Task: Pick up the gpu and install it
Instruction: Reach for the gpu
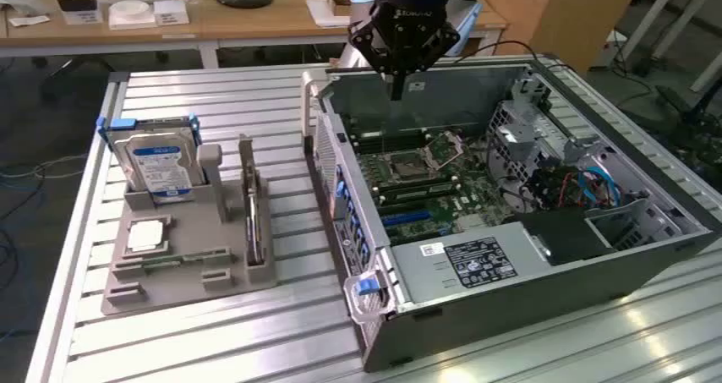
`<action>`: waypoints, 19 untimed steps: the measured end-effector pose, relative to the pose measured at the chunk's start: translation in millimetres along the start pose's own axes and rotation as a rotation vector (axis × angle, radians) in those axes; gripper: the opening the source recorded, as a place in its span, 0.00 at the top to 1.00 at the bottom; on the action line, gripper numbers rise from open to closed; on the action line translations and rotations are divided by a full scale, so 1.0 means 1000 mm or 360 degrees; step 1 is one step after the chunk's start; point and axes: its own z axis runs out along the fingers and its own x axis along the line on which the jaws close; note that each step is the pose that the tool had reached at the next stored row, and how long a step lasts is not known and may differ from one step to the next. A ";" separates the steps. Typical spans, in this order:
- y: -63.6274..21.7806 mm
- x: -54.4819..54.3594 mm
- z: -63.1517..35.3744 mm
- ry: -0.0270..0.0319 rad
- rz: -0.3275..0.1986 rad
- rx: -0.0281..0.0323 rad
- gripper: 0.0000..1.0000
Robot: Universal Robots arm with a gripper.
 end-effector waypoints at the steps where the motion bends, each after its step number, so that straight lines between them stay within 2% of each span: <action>1: 0.0000 0.000 0.0000 0.00000 0.0000 0.00000 0.89; 7: -0.0003 0.003 -0.0002 0.00001 0.0000 0.00002 0.89; 19: -0.0017 0.023 -0.0006 0.00000 0.0000 0.00000 0.89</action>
